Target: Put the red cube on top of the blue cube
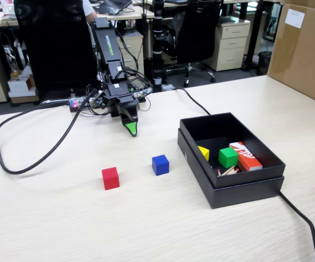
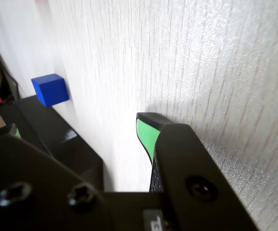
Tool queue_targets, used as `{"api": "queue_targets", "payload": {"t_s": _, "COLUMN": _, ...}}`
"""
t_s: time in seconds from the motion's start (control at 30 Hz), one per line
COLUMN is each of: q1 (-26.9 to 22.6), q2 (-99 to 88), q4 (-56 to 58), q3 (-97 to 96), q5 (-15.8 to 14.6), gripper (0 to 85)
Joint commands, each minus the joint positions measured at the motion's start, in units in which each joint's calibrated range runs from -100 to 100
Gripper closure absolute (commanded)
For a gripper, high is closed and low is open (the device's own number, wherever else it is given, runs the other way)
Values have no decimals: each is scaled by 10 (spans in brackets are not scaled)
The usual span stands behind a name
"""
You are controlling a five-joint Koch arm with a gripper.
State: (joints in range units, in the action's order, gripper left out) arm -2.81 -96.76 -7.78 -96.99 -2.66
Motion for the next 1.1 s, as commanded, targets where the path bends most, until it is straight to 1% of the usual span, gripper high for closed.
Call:
{"api": "queue_targets", "payload": {"t_s": 0.0, "q1": 0, "q2": 1, "q4": 12, "q3": -6, "q5": 1, "gripper": 367}}
{"api": "queue_targets", "payload": {"t_s": 0.97, "q1": -2, "q2": 0, "q4": 12, "q3": -7, "q5": -1, "gripper": 367}}
{"api": "queue_targets", "payload": {"t_s": 1.07, "q1": -2, "q2": -1, "q4": 12, "q3": -7, "q5": 0, "gripper": 380}}
